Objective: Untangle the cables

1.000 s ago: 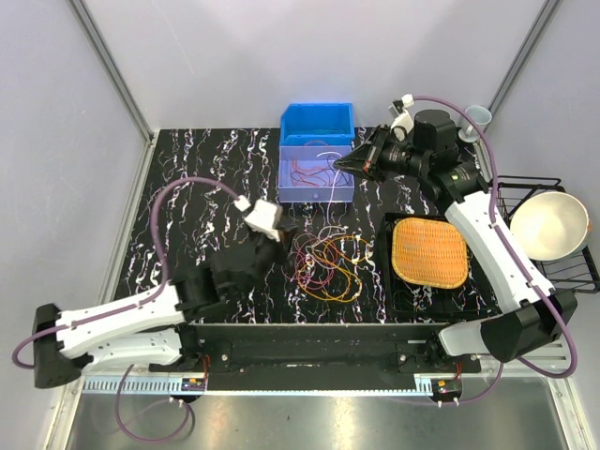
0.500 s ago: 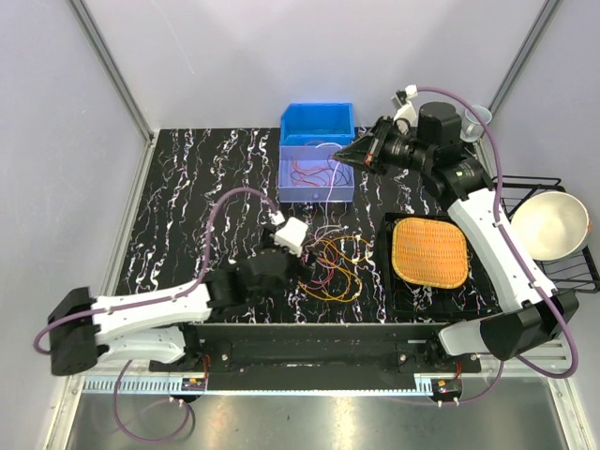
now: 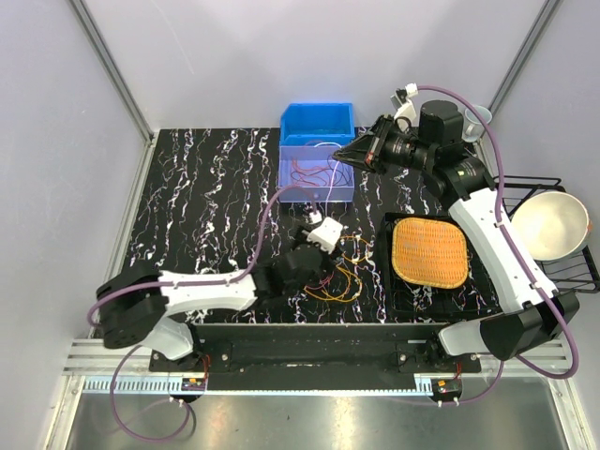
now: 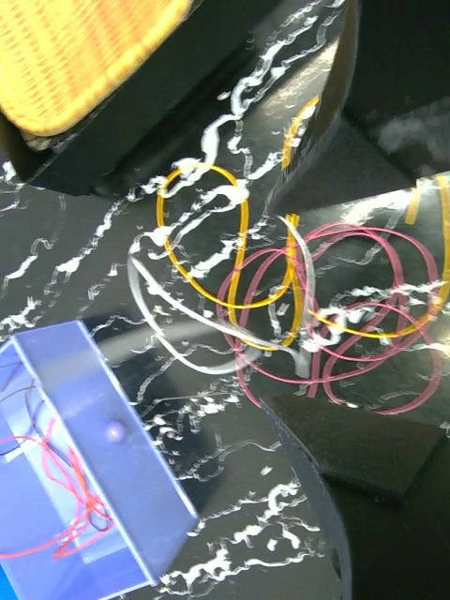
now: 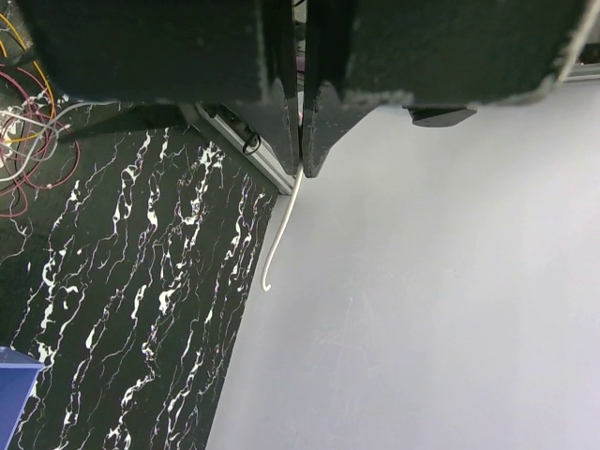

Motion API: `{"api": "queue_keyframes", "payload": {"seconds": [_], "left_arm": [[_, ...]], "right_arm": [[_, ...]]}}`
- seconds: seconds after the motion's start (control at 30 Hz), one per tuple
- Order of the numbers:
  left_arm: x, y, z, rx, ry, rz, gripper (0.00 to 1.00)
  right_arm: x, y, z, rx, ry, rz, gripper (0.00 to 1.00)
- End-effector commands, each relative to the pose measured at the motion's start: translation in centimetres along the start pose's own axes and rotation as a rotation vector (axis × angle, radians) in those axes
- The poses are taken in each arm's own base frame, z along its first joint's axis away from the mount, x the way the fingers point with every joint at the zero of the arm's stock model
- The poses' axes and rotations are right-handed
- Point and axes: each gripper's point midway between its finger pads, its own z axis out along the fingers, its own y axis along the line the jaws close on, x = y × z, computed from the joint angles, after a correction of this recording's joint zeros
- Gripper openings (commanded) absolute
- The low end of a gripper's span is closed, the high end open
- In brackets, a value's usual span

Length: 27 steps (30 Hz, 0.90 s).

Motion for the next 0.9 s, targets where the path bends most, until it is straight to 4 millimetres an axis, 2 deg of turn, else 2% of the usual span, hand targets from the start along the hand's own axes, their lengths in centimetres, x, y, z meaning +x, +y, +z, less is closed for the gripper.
{"api": "queue_keyframes", "payload": {"seconds": [0.0, 0.03, 0.07, 0.1, 0.13, 0.2, 0.23, 0.33, 0.37, 0.43, 0.47, 0.53, 0.57, 0.6, 0.63, 0.67, 0.7, 0.77, 0.8, 0.83, 0.87], "left_arm": [[-4.5, -0.3, 2.3, -0.078, -0.163, -0.059, 0.51], [-4.9, -0.3, 2.6, -0.088, -0.178, -0.055, 0.38], [-5.6, -0.3, 2.9, -0.104, -0.204, -0.066, 0.15], [-4.9, -0.5, 3.5, -0.119, -0.183, -0.049, 0.0], [-5.9, -0.5, 3.8, -0.139, -0.191, -0.056, 0.0], [-5.4, -0.6, 4.3, -0.146, -0.16, -0.021, 0.0], [-6.1, -0.8, 4.3, -0.14, -0.163, -0.027, 0.0], [-6.0, -0.7, 3.2, -0.12, -0.126, -0.02, 0.0], [-7.2, -0.3, 2.2, -0.11, -0.142, -0.045, 0.0], [-7.1, -0.2, 0.8, -0.074, -0.112, -0.07, 0.0], [-8.8, 0.6, -0.8, -0.064, -0.145, -0.108, 0.0], [-8.8, 0.6, -2.5, -0.007, -0.118, -0.136, 0.0], [-10.3, 1.3, -4.2, 0.014, -0.151, -0.168, 0.0], [-10.8, 1.2, -5.1, 0.047, -0.151, -0.196, 0.0], [-10.4, 1.6, -5.9, 0.053, -0.128, -0.188, 0.0], [-11.7, 2.2, -7.3, 0.069, -0.156, -0.216, 0.0], [-12.3, 2.3, -8.0, 0.091, -0.158, -0.232, 0.0], [-13.0, 3.2, -9.6, 0.097, -0.149, -0.235, 0.0], [-14.1, 3.5, -10.2, 0.106, -0.164, -0.246, 0.0], [-14.3, 3.9, -10.8, 0.107, -0.159, -0.242, 0.0], [-15.7, 4.3, -11.5, 0.109, -0.18, -0.248, 0.0]], "right_arm": [[-0.4, 2.6, -0.9, -0.062, 0.002, -0.027, 0.0], [-0.3, 2.8, -1.0, -0.066, 0.011, -0.026, 0.0], [-0.3, 2.9, -1.0, -0.069, 0.014, -0.026, 0.0], [-0.3, 2.8, -1.0, -0.067, 0.017, -0.023, 0.0], [-0.3, 2.7, -1.0, -0.066, 0.02, -0.021, 0.0], [-0.4, 2.6, -1.1, -0.064, 0.018, -0.019, 0.0], [-0.5, 2.5, -1.2, -0.062, 0.016, -0.02, 0.0], [-1.1, 2.2, -1.5, -0.056, 0.002, -0.024, 0.0], [-1.5, 1.8, -1.5, -0.049, -0.006, -0.022, 0.0], [-2.0, 1.5, -1.7, -0.045, -0.012, -0.03, 0.0], [-2.2, 1.0, -1.5, -0.037, -0.012, -0.025, 0.0], [-2.8, 0.2, -1.6, -0.025, -0.02, -0.026, 0.0], [-3.0, -0.3, -1.6, -0.016, -0.024, -0.023, 0.0], [-3.3, -1.1, -1.4, 0.0, -0.032, -0.022, 0.0], [-3.3, -1.5, -1.3, 0.008, -0.032, -0.02, 0.02], [-3.3, -1.9, -1.2, 0.016, -0.033, -0.019, 0.07], [-3.0, -2.6, -1.0, 0.029, -0.027, -0.018, 0.32], [-2.9, -3.3, -1.0, 0.049, -0.034, -0.018, 0.58], [-2.8, -4.3, -0.9, 0.082, -0.045, -0.015, 0.71], [-2.9, -4.5, -1.1, 0.093, -0.06, -0.02, 0.76], [-2.6, -5.3, -1.1, 0.114, -0.062, -0.02, 0.78]]}}
